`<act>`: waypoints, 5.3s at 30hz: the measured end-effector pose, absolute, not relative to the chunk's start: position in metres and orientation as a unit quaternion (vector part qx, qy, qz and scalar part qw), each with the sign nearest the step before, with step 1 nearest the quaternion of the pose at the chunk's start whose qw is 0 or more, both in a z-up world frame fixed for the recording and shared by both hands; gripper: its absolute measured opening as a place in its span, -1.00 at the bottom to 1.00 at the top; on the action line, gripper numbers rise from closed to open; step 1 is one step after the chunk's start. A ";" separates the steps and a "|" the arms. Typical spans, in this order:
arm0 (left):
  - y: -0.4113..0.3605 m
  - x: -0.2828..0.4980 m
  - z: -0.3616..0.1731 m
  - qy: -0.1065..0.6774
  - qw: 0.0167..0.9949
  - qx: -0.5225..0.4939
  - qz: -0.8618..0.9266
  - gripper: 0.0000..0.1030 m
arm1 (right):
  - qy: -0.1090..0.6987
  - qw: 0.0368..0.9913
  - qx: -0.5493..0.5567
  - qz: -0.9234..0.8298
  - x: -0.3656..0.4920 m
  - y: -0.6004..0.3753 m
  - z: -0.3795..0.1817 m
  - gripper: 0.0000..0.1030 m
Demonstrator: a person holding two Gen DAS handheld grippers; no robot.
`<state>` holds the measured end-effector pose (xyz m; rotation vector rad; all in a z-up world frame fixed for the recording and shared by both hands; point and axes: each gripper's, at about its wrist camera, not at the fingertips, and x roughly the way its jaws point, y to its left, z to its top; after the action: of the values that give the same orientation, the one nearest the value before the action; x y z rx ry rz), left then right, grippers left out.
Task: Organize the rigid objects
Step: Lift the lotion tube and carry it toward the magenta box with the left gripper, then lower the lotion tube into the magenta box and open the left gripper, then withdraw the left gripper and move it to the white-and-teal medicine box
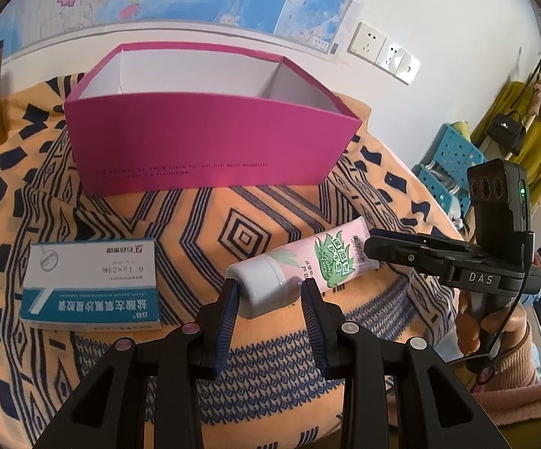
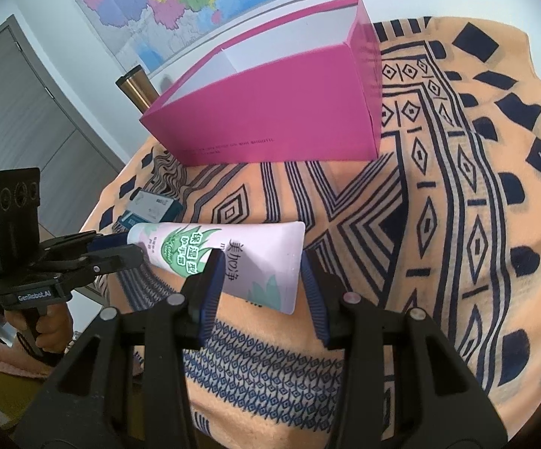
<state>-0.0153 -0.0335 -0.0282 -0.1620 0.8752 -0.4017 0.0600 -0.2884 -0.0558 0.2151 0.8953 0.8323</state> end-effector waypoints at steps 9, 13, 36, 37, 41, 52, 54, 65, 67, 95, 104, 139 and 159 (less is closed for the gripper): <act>-0.034 -0.011 -0.016 0.402 0.892 -0.075 -0.190 -0.35 | 0.404 0.821 0.100 0.392 0.063 -0.288 -0.043 -0.13; -0.035 -0.009 -0.009 0.392 0.897 -0.072 -0.188 -0.35 | 0.395 0.825 0.097 0.393 0.066 -0.287 -0.036 -0.13; -0.035 0.020 0.023 0.352 0.917 -0.056 -0.177 -0.35 | 0.349 0.847 0.081 0.393 0.087 -0.284 0.002 -0.13; -0.035 0.021 0.024 0.351 0.918 -0.056 -0.177 -0.35 | 0.347 0.848 0.081 0.393 0.088 -0.284 0.004 -0.13; -0.037 0.023 0.027 0.346 0.920 -0.055 -0.176 -0.34 | 0.342 0.850 0.080 0.393 0.092 -0.285 0.008 -0.12; -0.042 0.030 0.033 0.338 0.923 -0.049 -0.176 -0.33 | 0.335 0.854 0.083 0.390 0.099 -0.289 0.012 -0.13; -0.042 0.032 0.034 0.336 0.924 -0.048 -0.176 -0.33 | 0.333 0.855 0.083 0.388 0.100 -0.290 0.014 -0.12; -0.044 0.040 0.037 0.333 0.925 -0.042 -0.177 -0.32 | 0.325 0.859 0.081 0.386 0.107 -0.291 0.021 -0.12; -0.045 0.043 0.038 0.331 0.926 -0.039 -0.177 -0.32 | 0.324 0.860 0.081 0.386 0.109 -0.291 0.021 -0.13; -0.046 0.074 0.041 0.333 0.927 -0.035 -0.169 -0.29 | 0.322 0.863 0.087 0.381 0.136 -0.289 0.027 -0.13; -0.044 0.086 0.044 0.330 0.928 -0.036 -0.166 -0.29 | 0.322 0.865 0.082 0.376 0.147 -0.284 0.028 -0.13; -0.040 0.128 0.028 0.371 0.913 -0.058 -0.158 -0.29 | 0.346 0.868 0.065 0.352 0.180 -0.270 0.022 -0.13; -0.047 0.144 0.012 0.390 0.907 -0.044 -0.151 -0.27 | 0.330 0.894 0.032 0.301 0.169 -0.265 0.028 0.05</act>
<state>0.1440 -0.0468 0.0120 -0.0917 0.8058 -0.3125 0.1694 -0.2651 0.0276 0.0660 0.6841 0.6238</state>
